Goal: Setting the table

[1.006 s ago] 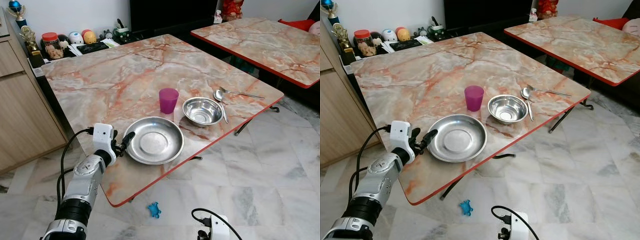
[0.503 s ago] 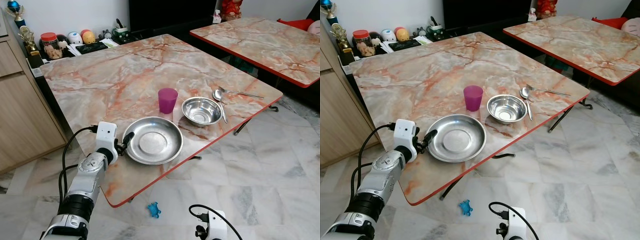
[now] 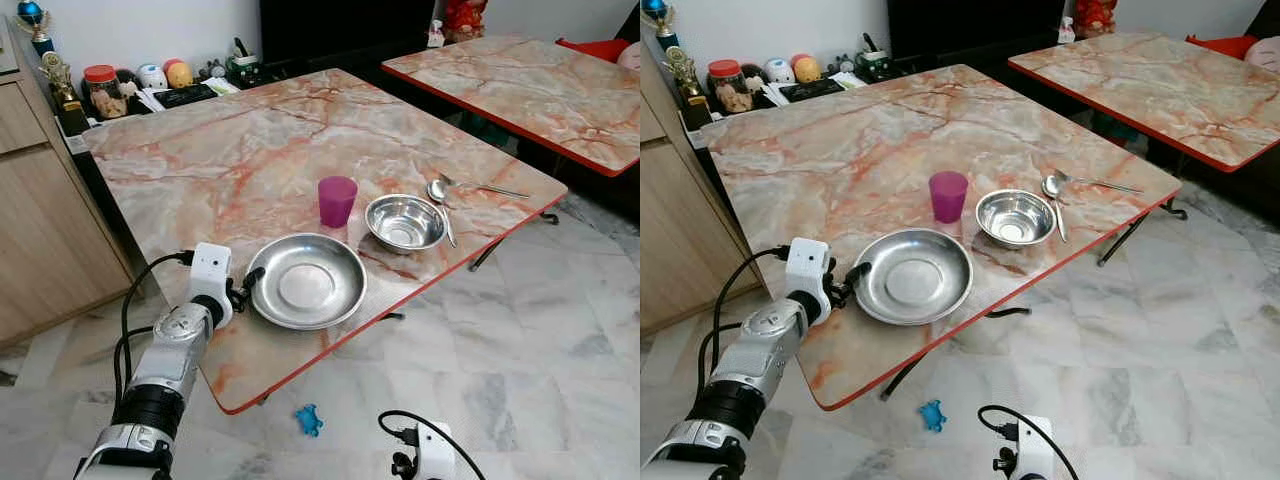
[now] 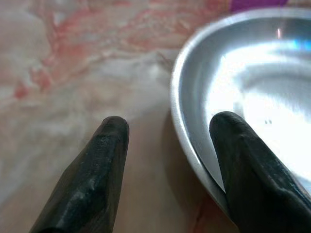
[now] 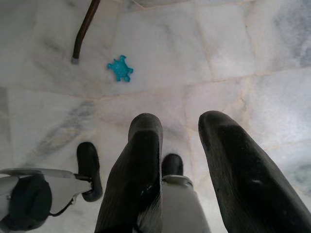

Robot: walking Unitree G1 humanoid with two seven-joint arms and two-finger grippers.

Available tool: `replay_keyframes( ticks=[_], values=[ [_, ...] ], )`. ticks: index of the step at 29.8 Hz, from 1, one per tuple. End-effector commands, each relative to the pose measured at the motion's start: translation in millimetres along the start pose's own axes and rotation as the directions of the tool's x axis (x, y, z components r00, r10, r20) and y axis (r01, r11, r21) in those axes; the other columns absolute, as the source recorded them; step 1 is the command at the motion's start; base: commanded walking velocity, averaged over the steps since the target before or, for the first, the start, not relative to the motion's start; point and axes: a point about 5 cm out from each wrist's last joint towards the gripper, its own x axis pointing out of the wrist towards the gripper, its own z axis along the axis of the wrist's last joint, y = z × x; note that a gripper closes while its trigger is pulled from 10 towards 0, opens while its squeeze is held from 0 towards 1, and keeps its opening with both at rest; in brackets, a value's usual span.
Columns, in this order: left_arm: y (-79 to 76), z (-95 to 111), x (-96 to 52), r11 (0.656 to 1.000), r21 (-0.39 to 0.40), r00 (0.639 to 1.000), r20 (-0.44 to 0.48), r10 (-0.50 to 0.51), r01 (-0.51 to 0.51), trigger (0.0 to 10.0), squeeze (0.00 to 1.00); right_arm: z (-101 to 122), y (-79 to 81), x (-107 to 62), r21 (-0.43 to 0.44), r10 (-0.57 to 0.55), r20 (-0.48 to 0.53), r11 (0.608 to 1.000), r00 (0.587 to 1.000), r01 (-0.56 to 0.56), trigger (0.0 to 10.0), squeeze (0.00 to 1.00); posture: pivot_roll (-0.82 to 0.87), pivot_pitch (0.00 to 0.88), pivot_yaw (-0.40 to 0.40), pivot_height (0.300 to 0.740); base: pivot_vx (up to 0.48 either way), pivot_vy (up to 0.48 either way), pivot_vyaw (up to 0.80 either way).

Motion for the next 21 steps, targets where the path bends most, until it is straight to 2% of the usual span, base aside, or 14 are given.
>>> replay_keyframes(
  ticks=[1, 8, 16, 21],
  values=[
    [-6.4, -3.3, 0.9, 0.999, -0.003, 0.998, -0.045, -0.037, 0.037, 10.0, 0.00, -6.8, -4.1, -1.7, -0.002, -0.003, -0.018, 1.000, 1.000, 0.003, 10.0, 0.00, 0.12, 0.007, -0.045, 0.740, 0.000, 0.000, 0.00],
    [-12.2, 3.7, 1.7, 0.997, -0.028, 0.996, -0.040, -0.075, 0.074, 10.0, 0.00, -19.2, -6.9, -5.3, -0.009, 0.000, -0.035, 1.000, 0.999, 0.000, 10.0, 0.00, 0.12, 0.008, -0.046, 0.740, 0.000, 0.000, 0.00],
    [-15.2, 17.0, 2.6, 0.995, -0.049, 0.996, -0.009, -0.086, 0.085, 10.0, 0.00, -20.0, -4.7, -5.3, -0.016, 0.006, -0.038, 1.000, 0.999, -0.007, 10.0, 0.00, 0.13, 0.008, -0.045, 0.740, 0.000, 0.000, 0.00],
    [-15.8, 19.6, 1.4, 0.996, -0.033, 0.995, -0.037, -0.088, 0.086, 10.0, 0.00, -18.7, -0.7, -4.6, -0.023, 0.015, -0.040, 1.000, 0.999, -0.016, 10.0, 0.00, 0.13, 0.008, -0.044, 0.740, 0.000, 0.000, 0.00]
  ],
)
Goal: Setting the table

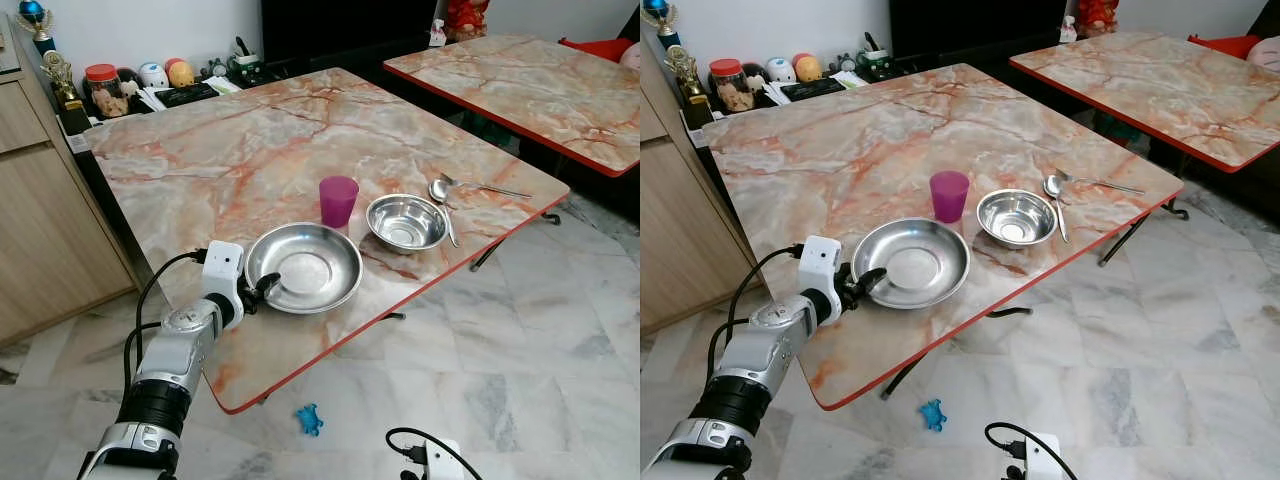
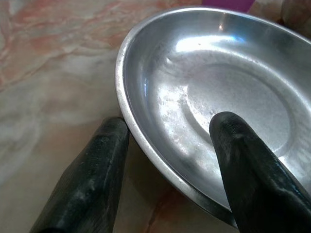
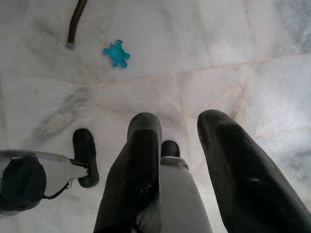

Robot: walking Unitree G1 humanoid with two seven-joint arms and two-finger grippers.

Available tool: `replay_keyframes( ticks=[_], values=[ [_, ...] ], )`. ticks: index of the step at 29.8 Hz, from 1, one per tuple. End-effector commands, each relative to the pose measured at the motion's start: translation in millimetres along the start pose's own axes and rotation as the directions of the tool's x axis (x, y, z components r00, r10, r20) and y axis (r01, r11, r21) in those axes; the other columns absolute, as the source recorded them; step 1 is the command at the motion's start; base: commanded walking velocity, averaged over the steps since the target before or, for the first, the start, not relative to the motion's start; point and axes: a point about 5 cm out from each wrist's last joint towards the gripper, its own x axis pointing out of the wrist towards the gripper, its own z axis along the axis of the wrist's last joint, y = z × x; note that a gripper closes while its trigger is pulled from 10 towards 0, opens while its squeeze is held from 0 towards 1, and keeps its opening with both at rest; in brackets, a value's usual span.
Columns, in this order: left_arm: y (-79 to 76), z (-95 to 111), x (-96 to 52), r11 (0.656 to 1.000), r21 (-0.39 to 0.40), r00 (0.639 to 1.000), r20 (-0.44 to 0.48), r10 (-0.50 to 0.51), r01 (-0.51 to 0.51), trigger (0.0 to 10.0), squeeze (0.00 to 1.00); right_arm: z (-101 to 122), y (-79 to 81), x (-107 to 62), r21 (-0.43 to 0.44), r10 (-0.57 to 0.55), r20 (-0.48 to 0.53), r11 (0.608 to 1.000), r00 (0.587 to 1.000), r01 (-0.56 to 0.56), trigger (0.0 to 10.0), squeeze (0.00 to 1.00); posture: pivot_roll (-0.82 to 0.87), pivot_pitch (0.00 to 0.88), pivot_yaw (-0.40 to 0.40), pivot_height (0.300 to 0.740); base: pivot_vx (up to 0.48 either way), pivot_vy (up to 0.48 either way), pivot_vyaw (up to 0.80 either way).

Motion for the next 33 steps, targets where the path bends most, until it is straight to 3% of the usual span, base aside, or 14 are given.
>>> replay_keyframes(
  ticks=[1, 10, 20, 26, 29, 33],
  values=[
    [-3.9, 7.5, 0.7, 1.000, 0.024, 1.000, -0.004, -0.011, 0.011, 10.0, 0.00, -0.6, 0.5, 0.1, -0.009, 0.004, -0.007, 1.000, 1.000, -0.004, 10.0, 0.00, 0.13, 0.008, -0.044, 0.740, 0.000, 0.000, 0.00],
    [-15.1, 6.8, 1.8, 0.999, 0.037, 0.999, -0.044, -0.017, 0.019, 10.0, 0.00, -6.1, 0.0, -1.5, -0.004, -0.005, -0.009, 1.000, 1.000, 0.005, 10.0, 0.00, 0.13, 0.009, -0.043, 0.740, 0.000, 0.000, 0.00],
    [-4.4, 15.9, -2.6, 0.969, 0.243, 0.998, -0.042, 0.048, -0.036, 10.0, 0.00, -7.4, 11.5, -1.8, -0.006, 0.006, 0.014, 1.000, 1.000, -0.006, 10.0, 0.00, 0.13, 0.008, -0.045, 0.740, 0.000, 0.000, 0.00],
    [0.3, 19.7, -4.4, 0.940, 0.337, 0.997, -0.034, 0.075, -0.059, 10.0, 0.00, -5.2, 10.2, -1.0, -0.006, 0.003, 0.008, 1.000, 1.000, -0.003, 10.0, 0.00, 0.13, 0.010, -0.048, 0.740, 0.000, 0.000, 0.00],
    [2.1, 19.3, -5.1, 0.936, 0.347, 0.996, -0.037, 0.078, -0.061, 10.0, 0.00, -5.6, 7.2, -1.1, -0.006, 0.000, 0.002, 1.000, 1.000, 0.000, 10.0, 0.00, 0.13, 0.009, -0.047, 0.740, 0.000, 0.000, 0.00],
    [7.7, 17.2, -7.1, 0.902, 0.425, 0.993, -0.043, 0.107, -0.079, 10.0, 0.00, -7.6, 3.9, -1.8, -0.007, -0.004, -0.004, 1.000, 1.000, 0.004, 10.0, 0.00, 0.13, 0.009, -0.049, 0.740, 0.000, 0.000, 0.00]
  ],
)
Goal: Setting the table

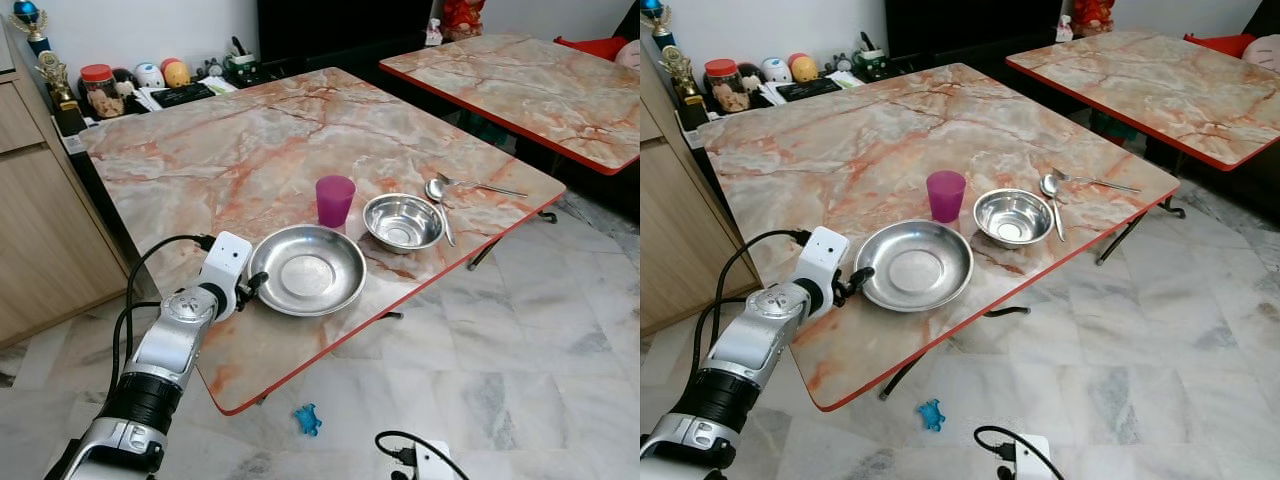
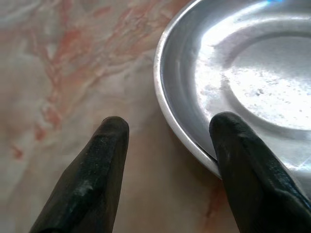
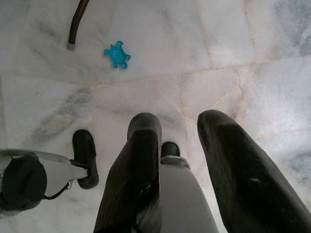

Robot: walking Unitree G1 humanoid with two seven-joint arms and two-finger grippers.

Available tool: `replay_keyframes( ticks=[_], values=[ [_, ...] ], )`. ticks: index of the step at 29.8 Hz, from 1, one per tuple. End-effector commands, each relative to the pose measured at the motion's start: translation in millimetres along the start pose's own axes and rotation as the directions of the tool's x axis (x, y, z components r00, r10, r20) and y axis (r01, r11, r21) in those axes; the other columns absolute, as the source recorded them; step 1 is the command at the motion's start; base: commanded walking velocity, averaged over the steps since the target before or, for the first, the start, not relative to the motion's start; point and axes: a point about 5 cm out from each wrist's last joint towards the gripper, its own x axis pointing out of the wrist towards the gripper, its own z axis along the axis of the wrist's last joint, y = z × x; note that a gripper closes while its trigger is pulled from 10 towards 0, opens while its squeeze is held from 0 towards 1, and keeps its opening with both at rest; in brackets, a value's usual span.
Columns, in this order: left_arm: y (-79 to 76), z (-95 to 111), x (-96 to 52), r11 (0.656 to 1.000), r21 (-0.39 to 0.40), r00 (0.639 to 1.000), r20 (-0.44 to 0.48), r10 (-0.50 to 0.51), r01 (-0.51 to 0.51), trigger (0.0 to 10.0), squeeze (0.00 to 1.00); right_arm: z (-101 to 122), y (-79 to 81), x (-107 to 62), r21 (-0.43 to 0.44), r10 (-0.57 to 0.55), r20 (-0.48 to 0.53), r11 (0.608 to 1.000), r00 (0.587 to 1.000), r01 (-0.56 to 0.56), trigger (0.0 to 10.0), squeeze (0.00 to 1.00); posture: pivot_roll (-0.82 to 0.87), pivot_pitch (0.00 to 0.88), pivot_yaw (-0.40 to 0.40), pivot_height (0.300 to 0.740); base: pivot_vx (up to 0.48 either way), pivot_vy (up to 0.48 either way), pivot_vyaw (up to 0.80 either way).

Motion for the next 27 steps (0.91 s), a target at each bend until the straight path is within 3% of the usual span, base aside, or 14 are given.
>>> replay_keyframes(
  ticks=[1, 5, 14, 22, 24, 25, 27],
  values=[
    [1.7, 1.9, -0.9, 0.998, 0.057, 1.000, 0.006, 0.016, -0.016, 10.0, 0.00, -3.1, -2.5, -0.7, 0.001, -0.002, -0.015, 1.000, 1.000, 0.002, 10.0, 0.00, 0.13, 0.009, -0.050, 0.740, 0.000, 0.000, 0.00],
    [2.4, 2.4, -1.0, 0.996, 0.088, 1.000, 0.008, 0.018, -0.018, 10.0, 0.00, 2.3, -3.1, 0.1, -0.002, 0.003, 0.009, 1.000, 1.000, -0.003, 10.0, 0.00, 0.13, 0.010, -0.050, 0.740, 0.000, 0.000, 0.00],
    [8.5, 5.6, -1.1, 0.988, 0.145, 0.998, 0.031, 0.050, -0.054, 10.0, 0.00, 6.6, 17.3, 2.3, -0.015, 0.021, 0.016, 1.000, 1.000, -0.021, 10.0, 0.00, 0.13, 0.009, -0.050, 0.740, 0.000, 0.000, 0.00],
    [10.8, 8.4, -0.6, 0.980, 0.179, 0.996, 0.049, 0.074, -0.081, 10.0, 0.00, 11.5, 21.9, 3.9, -0.019, 0.024, 0.012, 1.000, 1.000, -0.024, 10.0, 0.00, 0.13, 0.009, -0.050, 0.740, 0.000, 0.000, 0.00],
    [8.5, 10.9, -0.2, 0.996, 0.063, 0.996, 0.061, 0.061, -0.065, 10.0, 0.00, 14.4, 19.4, 4.6, -0.019, 0.021, 0.016, 1.000, 1.000, -0.020, 10.0, 0.00, 0.13, 0.009, -0.050, 0.740, 0.000, 0.000, 0.00],
    [8.5, 10.9, -0.2, 0.996, 0.063, 0.996, 0.061, 0.061, -0.065, 10.0, 0.00, 14.4, 19.4, 4.6, -0.019, 0.021, 0.016, 1.000, 1.000, -0.020, 10.0, 0.00, 0.13, 0.009, -0.050, 0.740, 0.000, 0.000, 0.00],
    [3.4, 14.6, 0.3, 0.985, -0.171, 0.996, 0.080, 0.035, -0.021, 10.0, 0.00, 16.4, 10.2, 4.4, -0.021, 0.014, 0.027, 1.000, 1.000, -0.014, 10.0, 0.00, 0.13, 0.008, -0.050, 0.740, 0.000, 0.000, 0.00]
  ],
)
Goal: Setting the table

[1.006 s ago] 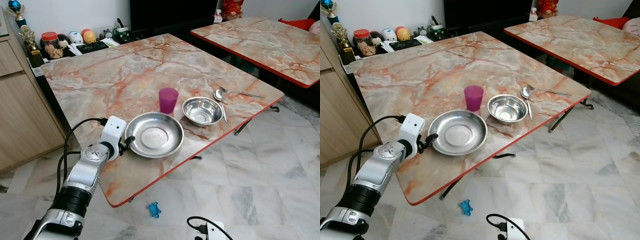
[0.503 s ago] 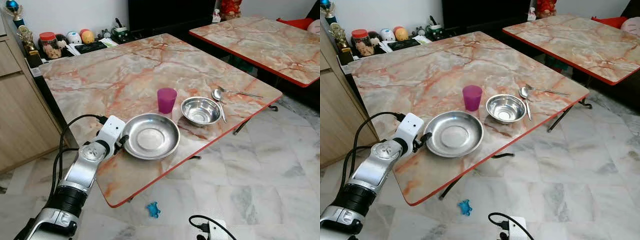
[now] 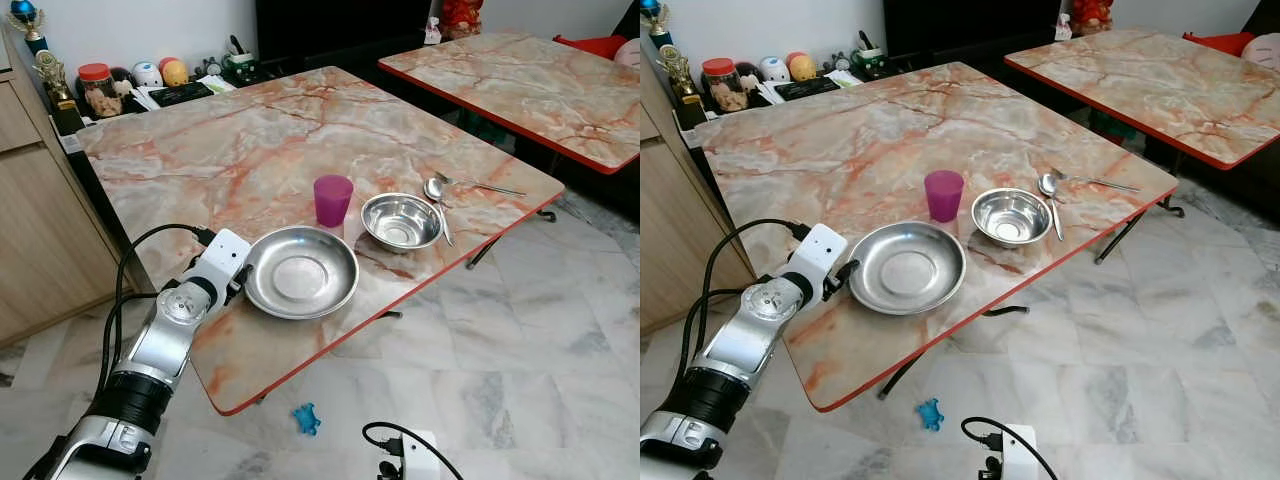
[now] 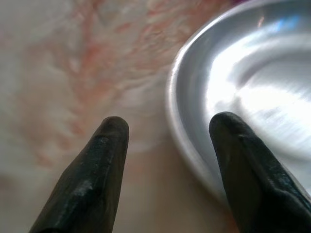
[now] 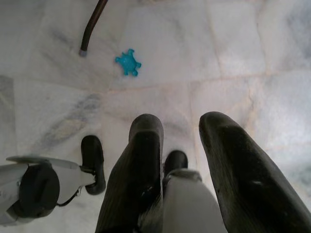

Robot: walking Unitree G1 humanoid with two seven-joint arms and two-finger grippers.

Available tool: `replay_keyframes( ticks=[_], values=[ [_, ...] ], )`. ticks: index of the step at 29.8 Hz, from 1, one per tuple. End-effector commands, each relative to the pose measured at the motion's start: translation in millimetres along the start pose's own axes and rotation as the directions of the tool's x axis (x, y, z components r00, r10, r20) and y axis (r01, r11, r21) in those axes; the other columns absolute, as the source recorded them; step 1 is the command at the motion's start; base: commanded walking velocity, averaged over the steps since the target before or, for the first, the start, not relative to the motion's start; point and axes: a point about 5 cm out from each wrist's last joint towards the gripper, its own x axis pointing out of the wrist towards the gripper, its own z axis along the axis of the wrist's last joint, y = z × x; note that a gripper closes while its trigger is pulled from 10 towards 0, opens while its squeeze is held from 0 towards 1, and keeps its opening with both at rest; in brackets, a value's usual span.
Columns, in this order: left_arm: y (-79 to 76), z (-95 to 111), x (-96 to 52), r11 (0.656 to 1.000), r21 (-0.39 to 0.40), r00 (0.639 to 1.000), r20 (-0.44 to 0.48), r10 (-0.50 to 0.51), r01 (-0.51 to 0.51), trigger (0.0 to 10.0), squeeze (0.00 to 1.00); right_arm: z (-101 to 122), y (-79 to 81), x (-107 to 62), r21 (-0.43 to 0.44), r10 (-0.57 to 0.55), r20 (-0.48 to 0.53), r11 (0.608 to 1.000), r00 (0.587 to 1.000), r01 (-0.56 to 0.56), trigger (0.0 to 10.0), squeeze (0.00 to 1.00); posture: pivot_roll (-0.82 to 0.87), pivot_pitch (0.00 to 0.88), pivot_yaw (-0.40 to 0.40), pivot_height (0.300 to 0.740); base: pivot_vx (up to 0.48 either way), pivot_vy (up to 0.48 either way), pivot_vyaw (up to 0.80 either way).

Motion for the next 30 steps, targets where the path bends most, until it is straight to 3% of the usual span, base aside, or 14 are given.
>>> replay_keyframes(
  ticks=[1, 2, 3, 6, 11, 17, 22, 30],
  values=[
    [0.3, 9.9, 0.5, 0.995, -0.103, 1.000, 0.028, -0.011, 0.014, 10.0, 0.00, 1.1, -6.3, -0.2, -0.003, -0.006, 0.005, 1.000, 1.000, 0.006, 10.0, 0.00, 0.13, 0.008, -0.050, 0.740, 0.000, 0.000, 0.00],
    [-2.1, 11.4, 0.7, 0.978, -0.210, 0.999, 0.035, -0.014, 0.021, 10.0, 0.00, 0.8, -9.4, -0.6, -0.003, -0.008, 0.008, 1.000, 1.000, 0.008, 10.0, 0.00, 0.13, 0.008, -0.050, 0.740, 0.000, 0.000, 0.00],
    [-3.5, 11.7, 0.5, 0.965, -0.261, 0.999, 0.035, -0.011, 0.019, 10.0, 0.00, 0.8, -10.0, -0.6, -0.003, -0.009, 0.008, 1.000, 1.000, 0.009, 10.0, 0.00, 0.13, 0.008, -0.049, 0.740, 0.000, 0.000, 0.00],
    [-7.8, 10.8, -0.1, 0.935, -0.354, 1.000, 0.027, -0.008, 0.017, 10.0, 0.00, -6.3, -17.3, -3.7, -0.003, -0.012, 0.013, 1.000, 1.000, 0.012, 10.0, 0.00, 0.13, 0.009, -0.050, 0.740, 0.000, 0.000, 0.00],
    [-13.0, 4.8, -0.7, 0.935, -0.355, 1.000, 0.004, 0.012, -0.010, 10.0, 0.00, -12.8, -25.3, -7.1, -0.004, -0.012, 0.021, 1.000, 1.000, 0.012, 10.0, 0.00, 0.13, 0.010, -0.051, 0.740, 0.000, 0.000, 0.00],
    [-6.5, -1.2, 1.4, 0.920, -0.376, 0.994, -0.027, 0.110, -0.112, 10.0, 0.00, -16.4, -25.3, -7.0, -0.003, -0.015, -0.011, 1.000, 1.000, 0.015, 10.0, 0.00, 0.13, 0.007, -0.049, 0.740, 0.000, 0.000, 0.00],
    [4.8, -11.6, 0.0, 0.873, -0.428, 0.972, -0.078, 0.221, -0.233, 10.0, 0.00, -26.7, -24.1, -9.2, 0.000, -0.018, -0.052, 1.000, 0.999, 0.018, 10.0, 0.00, 0.13, 0.006, -0.049, 0.740, 0.000, 0.000, 0.00],
    [2.4, -20.6, -1.9, 0.816, -0.532, 0.974, -0.114, 0.196, -0.226, 10.0, 0.00, -27.3, -22.6, -8.4, -0.002, -0.020, -0.077, 1.000, 0.997, 0.020, 10.0, 0.00, 0.13, 0.009, -0.052, 0.740, 0.000, 0.000, 0.00]
  ],
)
